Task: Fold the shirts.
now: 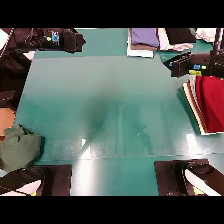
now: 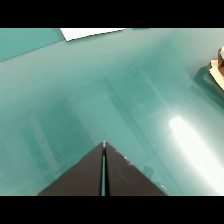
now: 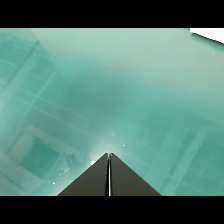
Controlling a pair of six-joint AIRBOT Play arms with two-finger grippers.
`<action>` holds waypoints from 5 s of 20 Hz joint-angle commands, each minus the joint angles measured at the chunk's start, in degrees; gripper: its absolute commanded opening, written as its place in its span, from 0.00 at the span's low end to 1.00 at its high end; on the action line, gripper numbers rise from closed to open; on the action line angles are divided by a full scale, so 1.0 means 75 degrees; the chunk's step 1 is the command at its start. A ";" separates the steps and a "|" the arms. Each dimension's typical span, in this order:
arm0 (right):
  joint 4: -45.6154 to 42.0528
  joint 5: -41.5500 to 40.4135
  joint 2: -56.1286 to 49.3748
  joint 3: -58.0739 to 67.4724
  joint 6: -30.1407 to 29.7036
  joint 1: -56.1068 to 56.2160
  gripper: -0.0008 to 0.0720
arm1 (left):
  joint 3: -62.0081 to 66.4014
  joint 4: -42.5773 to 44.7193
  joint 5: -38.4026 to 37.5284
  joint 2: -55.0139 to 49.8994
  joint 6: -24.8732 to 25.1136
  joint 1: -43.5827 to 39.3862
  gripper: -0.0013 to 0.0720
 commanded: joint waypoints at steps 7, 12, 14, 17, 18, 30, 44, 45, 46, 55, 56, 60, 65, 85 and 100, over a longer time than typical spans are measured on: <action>0.0000 -0.0003 0.0003 0.0006 0.0003 0.0017 0.04 | 0.0000 0.0000 0.0003 -0.0003 0.0000 0.0006 0.05; 0.0006 0.0006 0.0006 0.0006 0.0003 0.0017 0.04 | 0.0000 -0.0012 0.0353 -0.0020 0.0000 0.0006 0.05; 0.0006 0.0009 0.0006 0.0006 0.0003 0.0017 0.04 | 0.0035 0.0143 0.0420 0.0015 0.0000 0.0093 0.05; 0.0041 0.0026 0.0009 0.0006 0.0003 0.0017 0.04 | -0.0044 0.0781 -0.1603 0.0458 -0.0210 0.0982 0.05; 0.0038 0.0023 0.0006 0.0006 0.0000 0.0017 0.04 | -0.0271 0.0836 -0.2052 0.0702 -0.0166 0.1393 0.05; 0.0038 0.0003 0.0003 -0.0009 0.0003 0.0017 0.04 | -0.7478 0.3060 -0.3378 0.4071 0.0000 0.5348 0.94; 0.0058 -0.0245 -0.0227 -0.0006 0.0003 0.0017 0.04 | -0.7944 0.3348 -0.3002 0.4077 -0.0117 0.5351 0.05; 0.0061 -0.0495 -0.0102 -0.0003 0.0003 0.0017 0.04 | -0.7367 0.3293 -0.2999 0.4080 -0.0213 0.5330 0.05; 0.0058 -0.0688 0.0038 0.0026 0.0006 0.0017 0.04 | -0.6709 0.3290 -0.2996 0.4080 -0.0268 0.5219 0.05; -0.0026 -0.0592 -0.0597 0.2786 0.0003 0.0017 0.04 | -0.0697 0.3287 -0.2267 0.3223 -0.0673 0.1017 0.04; -0.0026 -0.0530 -0.0761 0.3089 0.0003 0.0017 0.04 | -0.0347 0.3290 -0.2250 0.2862 -0.0664 0.0551 0.04; -0.0026 -0.0207 -0.1376 0.4284 0.0003 0.0017 0.04 | 0.0449 0.3034 -0.1944 0.1026 -0.0548 -0.1434 0.05; -0.0032 0.0236 -0.1880 0.5336 0.0003 0.0000 0.04 | 0.0533 0.1903 -0.1306 -0.1239 0.0420 -0.3418 0.05; -0.0213 0.1093 -0.1862 0.5467 0.0032 0.0003 0.04 | -0.0017 -0.1361 -0.0513 -0.4535 -0.0201 -0.0181 0.80; -0.0210 0.1148 -0.1862 0.5467 0.0207 0.0003 0.04 | -0.0015 -0.3214 0.1480 -0.5336 0.0484 -0.0731 0.49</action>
